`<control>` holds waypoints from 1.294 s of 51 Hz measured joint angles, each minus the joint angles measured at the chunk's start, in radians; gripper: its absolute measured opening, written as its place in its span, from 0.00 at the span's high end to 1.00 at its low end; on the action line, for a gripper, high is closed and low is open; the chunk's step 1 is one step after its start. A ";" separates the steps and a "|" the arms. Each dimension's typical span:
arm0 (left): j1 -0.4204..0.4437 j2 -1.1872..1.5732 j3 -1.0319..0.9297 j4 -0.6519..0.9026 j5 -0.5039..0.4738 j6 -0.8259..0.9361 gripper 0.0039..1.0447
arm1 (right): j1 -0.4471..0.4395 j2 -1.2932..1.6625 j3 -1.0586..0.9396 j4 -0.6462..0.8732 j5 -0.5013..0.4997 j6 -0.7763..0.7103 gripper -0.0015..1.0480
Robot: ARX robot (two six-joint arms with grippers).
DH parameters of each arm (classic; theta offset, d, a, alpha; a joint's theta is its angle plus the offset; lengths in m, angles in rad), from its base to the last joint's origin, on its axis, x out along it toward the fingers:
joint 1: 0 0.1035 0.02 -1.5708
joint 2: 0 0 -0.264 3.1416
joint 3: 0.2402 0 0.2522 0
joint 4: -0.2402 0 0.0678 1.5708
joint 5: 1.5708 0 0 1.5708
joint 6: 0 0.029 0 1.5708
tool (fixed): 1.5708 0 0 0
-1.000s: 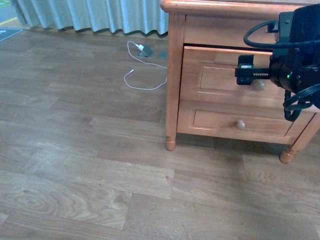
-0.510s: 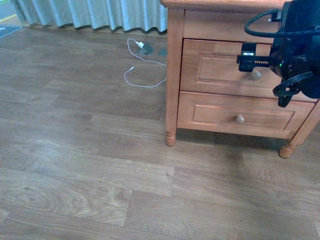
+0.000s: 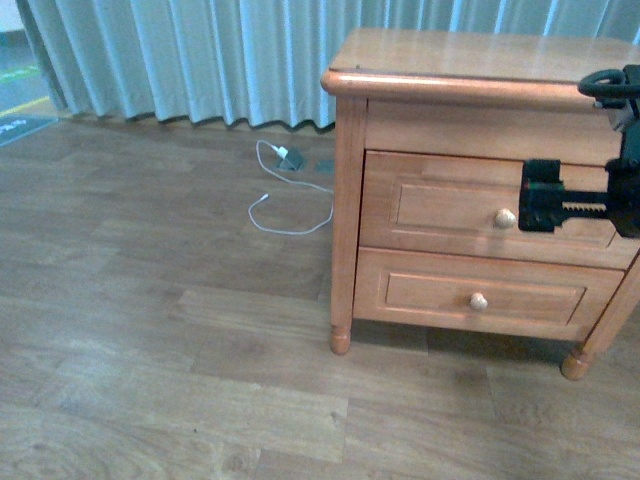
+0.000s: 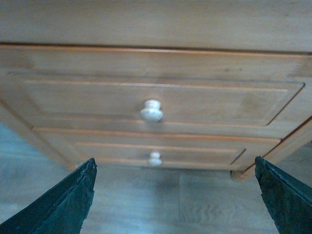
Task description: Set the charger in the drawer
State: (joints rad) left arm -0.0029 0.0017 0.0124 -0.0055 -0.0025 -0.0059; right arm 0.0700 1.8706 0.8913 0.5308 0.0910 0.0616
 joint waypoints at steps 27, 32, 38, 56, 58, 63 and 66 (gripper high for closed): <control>0.000 0.000 0.000 0.000 0.000 0.000 0.05 | -0.066 -1.057 -0.525 -0.504 -0.174 0.051 0.08; 0.000 0.000 0.000 0.000 0.000 0.000 0.05 | -0.098 -1.257 -0.582 -0.610 -0.175 0.087 0.08; 0.000 0.000 0.000 0.000 0.000 0.000 0.05 | -0.127 -1.383 -0.612 -0.627 -0.167 0.126 0.08; 0.000 0.000 0.000 0.000 0.000 0.000 0.05 | -0.074 -1.492 -0.776 -0.266 -0.092 -0.029 0.45; 0.000 0.000 0.000 0.000 0.000 0.000 0.05 | -0.074 -1.504 -0.786 -0.267 -0.092 -0.037 0.52; 0.000 0.000 0.000 0.000 0.000 0.001 0.05 | -0.074 -1.538 -0.813 -0.283 -0.092 -0.049 0.72; 0.000 0.000 0.000 0.000 0.000 0.000 0.05 | -0.074 -1.563 -0.822 -0.293 -0.092 -0.053 0.86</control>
State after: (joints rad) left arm -0.0029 0.0017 0.0124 -0.0055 -0.0025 -0.0055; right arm -0.0036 0.3077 0.0692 0.2375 -0.0010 0.0090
